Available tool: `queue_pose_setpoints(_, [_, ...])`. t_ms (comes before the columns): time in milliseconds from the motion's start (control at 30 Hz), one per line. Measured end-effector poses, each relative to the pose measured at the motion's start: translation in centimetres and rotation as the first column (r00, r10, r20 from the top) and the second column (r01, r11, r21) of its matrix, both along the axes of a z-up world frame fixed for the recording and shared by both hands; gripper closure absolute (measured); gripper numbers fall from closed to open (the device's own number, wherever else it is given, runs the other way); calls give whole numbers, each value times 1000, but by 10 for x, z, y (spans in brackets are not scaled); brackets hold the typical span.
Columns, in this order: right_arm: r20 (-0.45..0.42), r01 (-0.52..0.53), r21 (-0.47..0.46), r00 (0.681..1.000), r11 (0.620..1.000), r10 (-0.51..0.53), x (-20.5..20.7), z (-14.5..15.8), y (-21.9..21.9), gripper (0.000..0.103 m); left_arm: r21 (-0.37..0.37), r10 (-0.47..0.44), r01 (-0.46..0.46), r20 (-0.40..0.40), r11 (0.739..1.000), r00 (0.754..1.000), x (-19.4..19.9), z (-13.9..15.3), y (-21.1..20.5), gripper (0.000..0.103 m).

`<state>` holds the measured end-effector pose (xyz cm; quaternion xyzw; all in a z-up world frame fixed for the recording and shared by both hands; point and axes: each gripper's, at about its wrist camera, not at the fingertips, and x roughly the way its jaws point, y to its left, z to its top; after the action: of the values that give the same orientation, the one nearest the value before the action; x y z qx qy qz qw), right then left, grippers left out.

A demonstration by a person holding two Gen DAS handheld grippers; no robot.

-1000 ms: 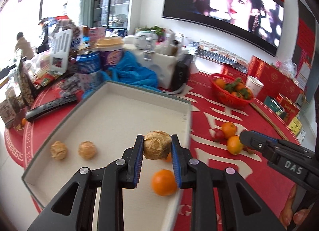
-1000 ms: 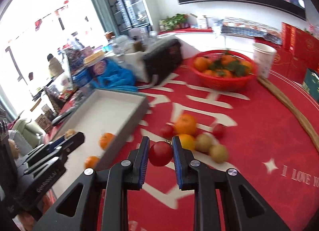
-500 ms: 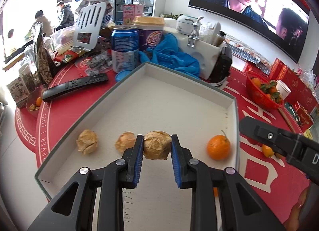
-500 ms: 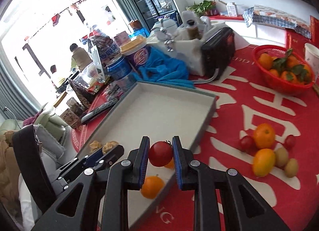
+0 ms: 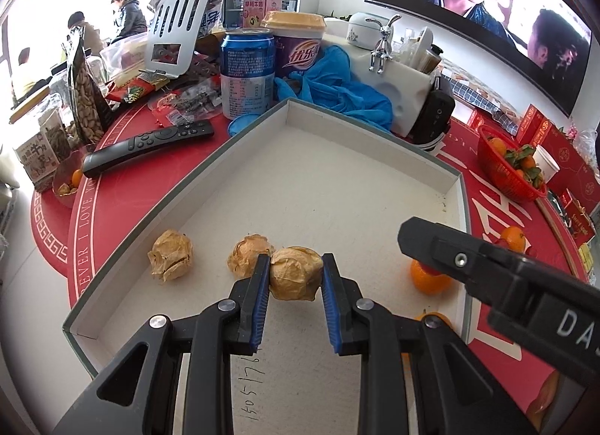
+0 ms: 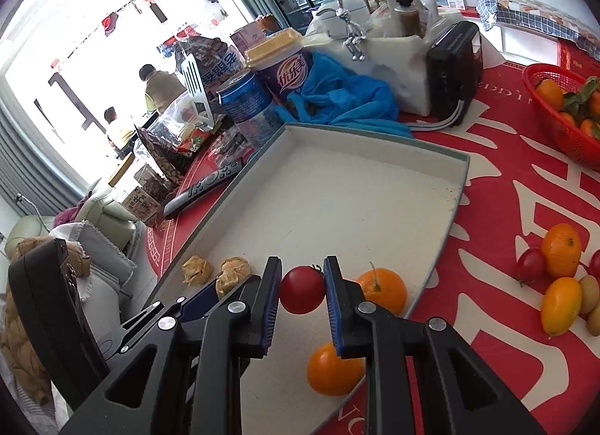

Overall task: Organize fruits
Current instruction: 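Open left tool to drop the tan fruit while right tool releases the tomato into the tray, then withdraw both open tools from the tray back toward the fruit on the table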

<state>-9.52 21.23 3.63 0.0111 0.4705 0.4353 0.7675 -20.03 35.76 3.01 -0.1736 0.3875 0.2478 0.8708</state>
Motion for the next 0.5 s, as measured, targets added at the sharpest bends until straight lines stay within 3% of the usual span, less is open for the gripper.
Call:
queue_pose_setpoints(67, [3,-3,-4,1000,1000,3,0,-1,2,78,6,7,-7,-3,1000,1000,0,0,-1,71])
queue_pose_setpoints(200, [13,-15,-11,1000,1000,15,-3,0,7,78,13,31,-31,6,999,1000,-2,2,0,29])
queue_pose_setpoints(233, [11,-18,-14,1000,1000,19,-3,0,7,78,15,40,-40,11,999,999,-3,2,0,23])
queue_pose_setpoints(300, [9,-23,-30,1000,999,24,-4,0,9,77,20,52,-53,14,998,999,-4,3,0,23])
queue_pose_setpoints(333, [12,-24,-38,1000,999,25,-5,-1,10,60,22,57,-58,12,998,998,-4,3,0,22])
queue_pose_setpoints(367, [18,-23,-46,1000,999,24,-6,-1,10,27,17,53,-54,23,998,998,-4,3,1,21])
queue_pose_setpoints(400, [29,-17,-49,999,999,18,-6,0,9,17,7,59,-60,29,998,998,-5,3,3,21])
queue_pose_setpoints(500, [69,6,-56,998,998,-2,-8,5,2,15,0,66,-66,23,998,998,-3,2,4,20])
